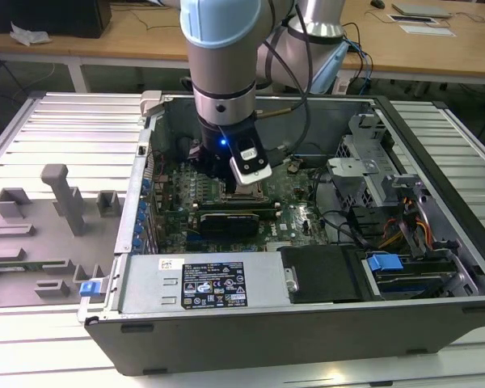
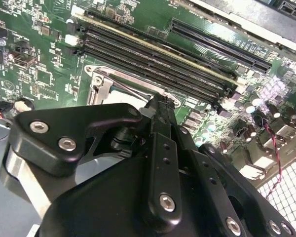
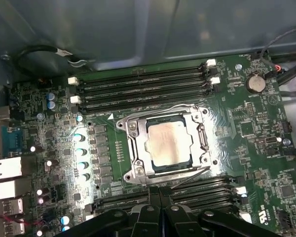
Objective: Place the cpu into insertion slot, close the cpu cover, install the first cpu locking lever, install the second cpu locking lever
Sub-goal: 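Install the second cpu locking lever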
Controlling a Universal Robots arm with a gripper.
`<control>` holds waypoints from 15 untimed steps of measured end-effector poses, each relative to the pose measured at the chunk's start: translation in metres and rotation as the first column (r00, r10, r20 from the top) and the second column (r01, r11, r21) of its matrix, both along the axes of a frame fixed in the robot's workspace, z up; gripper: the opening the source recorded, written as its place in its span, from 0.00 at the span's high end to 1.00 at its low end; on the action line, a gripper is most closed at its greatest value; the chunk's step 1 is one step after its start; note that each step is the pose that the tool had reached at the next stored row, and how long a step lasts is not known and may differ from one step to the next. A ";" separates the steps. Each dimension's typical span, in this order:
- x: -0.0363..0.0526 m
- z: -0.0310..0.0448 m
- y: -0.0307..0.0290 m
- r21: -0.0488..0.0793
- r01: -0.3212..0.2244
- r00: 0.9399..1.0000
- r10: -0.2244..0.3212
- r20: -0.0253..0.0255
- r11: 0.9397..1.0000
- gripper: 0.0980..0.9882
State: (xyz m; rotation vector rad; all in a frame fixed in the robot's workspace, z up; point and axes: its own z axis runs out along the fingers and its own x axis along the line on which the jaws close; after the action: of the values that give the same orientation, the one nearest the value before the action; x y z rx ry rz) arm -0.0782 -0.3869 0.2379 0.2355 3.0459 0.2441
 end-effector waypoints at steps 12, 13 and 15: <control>-0.0121 -0.0177 0.0001 0.003 0.000 1.000 0.000 -0.006 1.000 0.99; -0.0134 -0.0196 0.0002 0.003 0.000 1.000 0.000 -0.006 1.000 0.99; -0.0140 -0.0219 0.0010 0.006 0.000 1.000 0.000 -0.006 1.000 0.99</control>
State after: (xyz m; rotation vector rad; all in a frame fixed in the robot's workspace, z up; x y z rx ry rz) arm -0.0922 -0.3859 0.2160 0.2371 3.0518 0.2535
